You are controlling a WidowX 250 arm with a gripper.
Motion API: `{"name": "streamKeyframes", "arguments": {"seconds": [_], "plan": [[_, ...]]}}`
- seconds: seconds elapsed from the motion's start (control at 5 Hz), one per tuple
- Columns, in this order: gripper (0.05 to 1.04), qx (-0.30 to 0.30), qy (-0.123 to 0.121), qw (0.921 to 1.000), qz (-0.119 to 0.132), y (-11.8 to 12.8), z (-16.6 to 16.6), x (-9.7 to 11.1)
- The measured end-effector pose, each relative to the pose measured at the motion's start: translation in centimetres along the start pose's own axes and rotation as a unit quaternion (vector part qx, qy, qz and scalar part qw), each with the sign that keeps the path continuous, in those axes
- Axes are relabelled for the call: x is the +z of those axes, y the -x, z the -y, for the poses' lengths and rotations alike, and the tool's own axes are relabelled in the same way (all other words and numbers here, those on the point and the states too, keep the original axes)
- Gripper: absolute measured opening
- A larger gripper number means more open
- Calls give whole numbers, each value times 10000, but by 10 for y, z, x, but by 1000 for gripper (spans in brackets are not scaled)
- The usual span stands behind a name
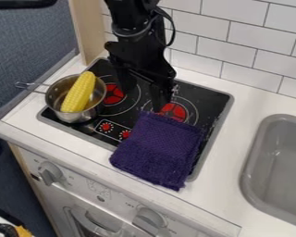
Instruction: Get the yellow corn inside the pot and moved on the top of the lavender clothed
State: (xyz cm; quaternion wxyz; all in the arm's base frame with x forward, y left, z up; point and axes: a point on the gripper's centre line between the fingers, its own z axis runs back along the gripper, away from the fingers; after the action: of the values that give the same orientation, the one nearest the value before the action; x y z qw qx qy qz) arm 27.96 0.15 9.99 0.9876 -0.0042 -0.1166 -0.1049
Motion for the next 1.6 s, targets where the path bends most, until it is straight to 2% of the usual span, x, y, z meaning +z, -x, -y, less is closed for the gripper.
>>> {"name": "streamKeyframes", "arguments": {"seconds": [0.2, 0.4, 0.6, 0.8, 1.0, 1.2, 1.4, 1.6], "plan": [[1001, 4, 45, 9999, -122, 4, 0, -6], [1001, 488, -3, 9988, -64, 12, -41, -4], [1001, 792, -122, 9966, 167, 10, -81, 10], [1000, 892, -390, 9952, 137, 14, -117, 19], [1000, 1069, -464, 9925, -378, 29, -139, -6], [1001, 1420, -598, 9846, -831, 37, -147, -41], [1001, 1403, -600, 9817, -1143, 35, -147, -64], [948, 1438, -652, 9780, -1361, 37, -148, -75]]}}
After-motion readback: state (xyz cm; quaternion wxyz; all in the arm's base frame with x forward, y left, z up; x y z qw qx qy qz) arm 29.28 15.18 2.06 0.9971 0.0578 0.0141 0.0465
